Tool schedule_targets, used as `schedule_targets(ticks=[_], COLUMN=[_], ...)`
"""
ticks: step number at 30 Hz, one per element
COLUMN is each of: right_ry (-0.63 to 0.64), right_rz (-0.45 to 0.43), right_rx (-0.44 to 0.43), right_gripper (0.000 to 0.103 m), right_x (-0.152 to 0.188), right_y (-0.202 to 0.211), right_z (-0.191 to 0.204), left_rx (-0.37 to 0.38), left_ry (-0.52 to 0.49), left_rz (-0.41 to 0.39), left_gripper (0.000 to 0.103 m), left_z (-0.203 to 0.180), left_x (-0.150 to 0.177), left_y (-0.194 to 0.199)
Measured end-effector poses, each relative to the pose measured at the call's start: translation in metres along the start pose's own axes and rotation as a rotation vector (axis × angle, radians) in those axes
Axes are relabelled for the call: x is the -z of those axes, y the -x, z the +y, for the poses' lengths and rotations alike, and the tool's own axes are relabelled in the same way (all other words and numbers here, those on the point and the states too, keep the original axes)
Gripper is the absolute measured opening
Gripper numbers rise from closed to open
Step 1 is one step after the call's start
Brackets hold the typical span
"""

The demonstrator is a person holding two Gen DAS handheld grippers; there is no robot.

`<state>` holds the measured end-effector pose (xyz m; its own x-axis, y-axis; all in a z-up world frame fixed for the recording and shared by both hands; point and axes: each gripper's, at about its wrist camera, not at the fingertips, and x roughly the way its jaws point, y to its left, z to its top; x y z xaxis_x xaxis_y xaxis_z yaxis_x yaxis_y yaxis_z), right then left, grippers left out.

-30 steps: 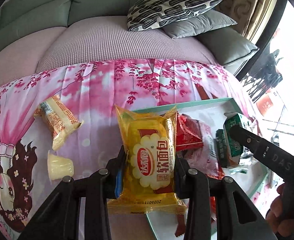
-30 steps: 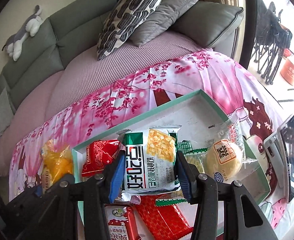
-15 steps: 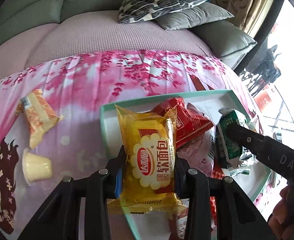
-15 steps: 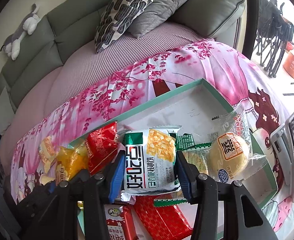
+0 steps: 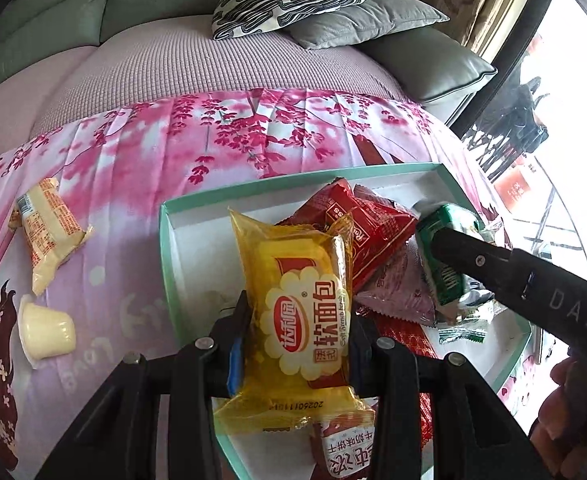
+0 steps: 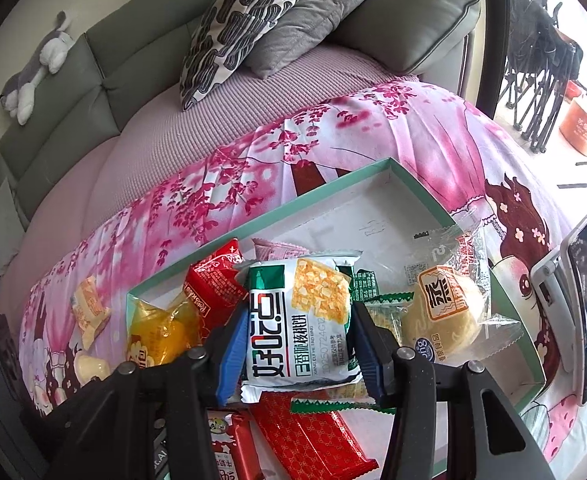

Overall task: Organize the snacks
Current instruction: 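Carry both packs over the tray and open both tools to drop them, then move right tool to pudding cup while left tool approaches tan biscuit pack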

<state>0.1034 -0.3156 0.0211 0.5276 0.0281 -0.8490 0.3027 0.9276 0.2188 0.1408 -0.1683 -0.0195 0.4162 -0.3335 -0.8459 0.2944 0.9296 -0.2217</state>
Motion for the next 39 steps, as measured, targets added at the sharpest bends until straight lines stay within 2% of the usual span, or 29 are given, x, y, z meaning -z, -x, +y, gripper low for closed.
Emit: schedule_targets(ticks=[4,7,10,12,14,20,22,27,31,35,39], right_ry=[-0.002,-0.002,-0.008,-0.014,-0.013,-0.009,-0.010,-0.002,0.012,0.058,0.121], right_rz=[0.008,0.004,-0.002,-0.006,-0.015,-0.035,-0.035,-0.037,-0.033,-0.021,-0.018], right_rx=[-0.004,0.004,0.006,0.007,0.008,0.006,0.002,0.001,0.000,-0.020,-0.042], right_gripper=[0.061,0.069,0.071,0.077,0.079,0.084,0.094,0.095,0.095,0.095,0.099], right_x=[0.000,0.000,-0.001,-0.001,-0.002,-0.003,-0.002,-0.002,0.000,0.004,0.010], right_y=[-0.001,0.001,0.004,0.006,0.009,0.014,0.014,0.014,0.012,0.009,0.007], right_z=[0.000,0.000,-0.002,-0.004,-0.005,-0.005,-0.005,-0.003,0.003,0.021,0.044], left_rx=[-0.009,-0.004,-0.004,-0.003,-0.007,-0.082,-0.095,-0.133,-0.178,-0.256,-0.284], left_ry=[-0.002,0.006,0.011,0.019,0.025,0.089,0.121,0.205,0.275,0.323,0.368], left_rz=[-0.009,-0.019,-0.015,-0.013,-0.010,-0.045,-0.065,-0.111,-0.116,-0.110,-0.115], left_gripper=[0.063,0.067,0.074,0.076,0.078,0.080,0.080,0.081,0.085,0.087,0.093], left_z=[0.002,0.003,0.003,0.004,0.005,0.019,0.027,0.050,0.070,0.092,0.108], left_x=[-0.002,-0.005,-0.006,-0.007,-0.008,-0.011,-0.012,-0.015,-0.014,-0.010,-0.005], left_y=[0.006,0.014,0.019,0.023,0.028,0.045,0.051,0.062,0.062,0.063,0.066])
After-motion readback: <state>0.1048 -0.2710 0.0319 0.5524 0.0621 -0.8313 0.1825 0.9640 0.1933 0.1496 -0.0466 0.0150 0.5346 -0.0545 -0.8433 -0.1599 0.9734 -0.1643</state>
